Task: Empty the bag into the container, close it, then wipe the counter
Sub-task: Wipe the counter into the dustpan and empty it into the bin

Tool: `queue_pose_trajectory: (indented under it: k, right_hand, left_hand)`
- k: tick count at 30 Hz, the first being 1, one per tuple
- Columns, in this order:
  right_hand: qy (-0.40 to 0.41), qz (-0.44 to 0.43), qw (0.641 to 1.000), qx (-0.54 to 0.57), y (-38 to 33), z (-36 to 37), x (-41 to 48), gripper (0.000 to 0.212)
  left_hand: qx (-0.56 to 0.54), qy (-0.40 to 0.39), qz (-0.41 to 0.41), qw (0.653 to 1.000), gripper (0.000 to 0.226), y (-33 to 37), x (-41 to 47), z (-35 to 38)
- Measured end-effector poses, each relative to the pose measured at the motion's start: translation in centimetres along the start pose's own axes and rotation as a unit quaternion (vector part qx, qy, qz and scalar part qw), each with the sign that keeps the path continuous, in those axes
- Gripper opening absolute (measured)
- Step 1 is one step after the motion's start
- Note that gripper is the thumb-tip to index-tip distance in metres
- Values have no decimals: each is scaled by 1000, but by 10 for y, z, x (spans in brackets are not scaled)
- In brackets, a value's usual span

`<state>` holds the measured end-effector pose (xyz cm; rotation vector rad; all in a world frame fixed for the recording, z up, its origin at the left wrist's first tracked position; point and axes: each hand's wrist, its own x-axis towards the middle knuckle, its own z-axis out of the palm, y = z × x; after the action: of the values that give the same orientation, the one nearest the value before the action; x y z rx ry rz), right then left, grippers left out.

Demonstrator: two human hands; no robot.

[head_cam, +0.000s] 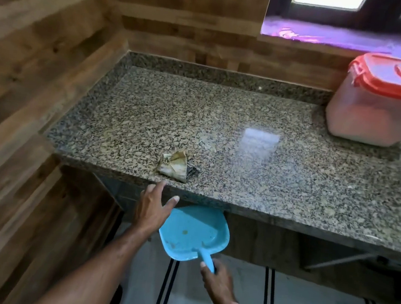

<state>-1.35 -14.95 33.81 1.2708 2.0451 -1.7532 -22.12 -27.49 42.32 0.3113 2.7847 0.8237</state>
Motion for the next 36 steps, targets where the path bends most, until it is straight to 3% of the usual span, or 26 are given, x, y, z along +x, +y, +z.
queue_pose_trajectory:
  k: [7,13,17,21,25,29,32,36]
  right_hand:
    - [-8,-2,1000,-29,-7,4,25,15]
    - [5,7,999,-31,-7,12,35,24]
    - [16,30,999,-16,-4,20,39,28]
    - [29,45,999,-6,-6,24,39,33]
    - [29,69,997,-7,-6,19,32,26]
    - [39,65,997,-7,-4,15,26,19]
    - [55,61,997,4,-1,15,24,12]
    - [59,69,996,14,6,15,23,9]
  left_hand:
    - [86,11,55,995,59,14,83,24]
    - [111,1,19,994,66,18,131,44]
    - [145,24,64,987,53,19,139,46]
    - [110,-12,85,990,38,15,152,40]
    - [-8,45,4,999,33,21,175,20]
    - [8,53,-38,998,36,21,194,20]
    - [-5,25,31,999,30,43,178,46]
    - [54,-42,194,979,31,84,145,88]
